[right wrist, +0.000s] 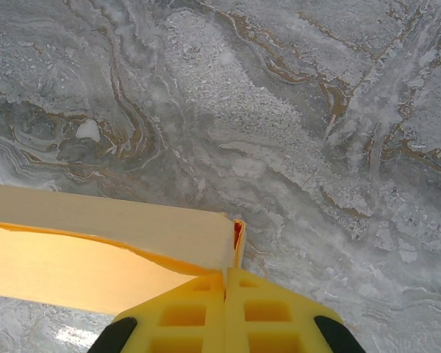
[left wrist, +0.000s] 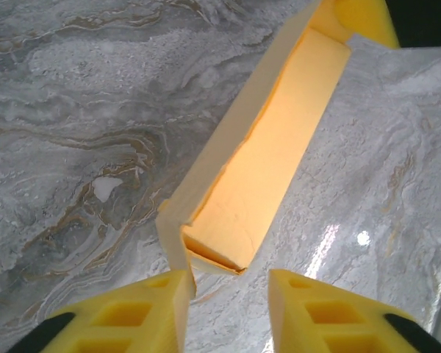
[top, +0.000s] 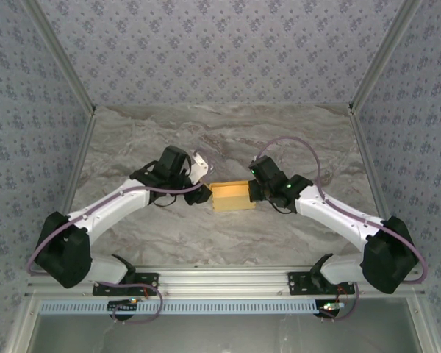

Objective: Fold the paper box

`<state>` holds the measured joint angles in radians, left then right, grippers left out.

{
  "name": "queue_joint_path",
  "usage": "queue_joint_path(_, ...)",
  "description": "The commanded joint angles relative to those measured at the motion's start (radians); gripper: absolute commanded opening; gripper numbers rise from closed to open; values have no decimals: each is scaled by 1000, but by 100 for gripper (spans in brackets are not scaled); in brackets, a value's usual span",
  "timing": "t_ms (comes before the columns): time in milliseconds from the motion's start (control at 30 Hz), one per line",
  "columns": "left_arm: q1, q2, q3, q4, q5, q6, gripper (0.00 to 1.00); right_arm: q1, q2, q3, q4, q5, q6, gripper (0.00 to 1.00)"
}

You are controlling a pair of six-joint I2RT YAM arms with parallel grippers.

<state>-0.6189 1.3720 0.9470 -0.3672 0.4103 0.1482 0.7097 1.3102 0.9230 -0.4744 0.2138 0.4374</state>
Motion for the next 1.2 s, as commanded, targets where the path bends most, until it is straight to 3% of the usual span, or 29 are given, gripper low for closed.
queue_joint_path(0, -9, 29, 28, -16, -10, -4, 26, 11, 17, 22, -38, -2, 0, 1)
queue_joint_path(133, -18, 44, 40, -16, -17, -8, 17, 12, 14, 23, -40, -4, -2, 1)
queue_joint_path(500, -43, 43, 42, 10, -80, -83, 4, 21, 12, 16, -35, -1, 6, 2)
queue_joint_path(800, -56, -24, -21, 122, -136, -332, 2, 39, 6, -5, -18, 22, 27, 1)
queue_joint_path(1167, -59, -13, -30, 132, -94, -466, 0, 49, 0, -16, -4, 38, 33, 1)
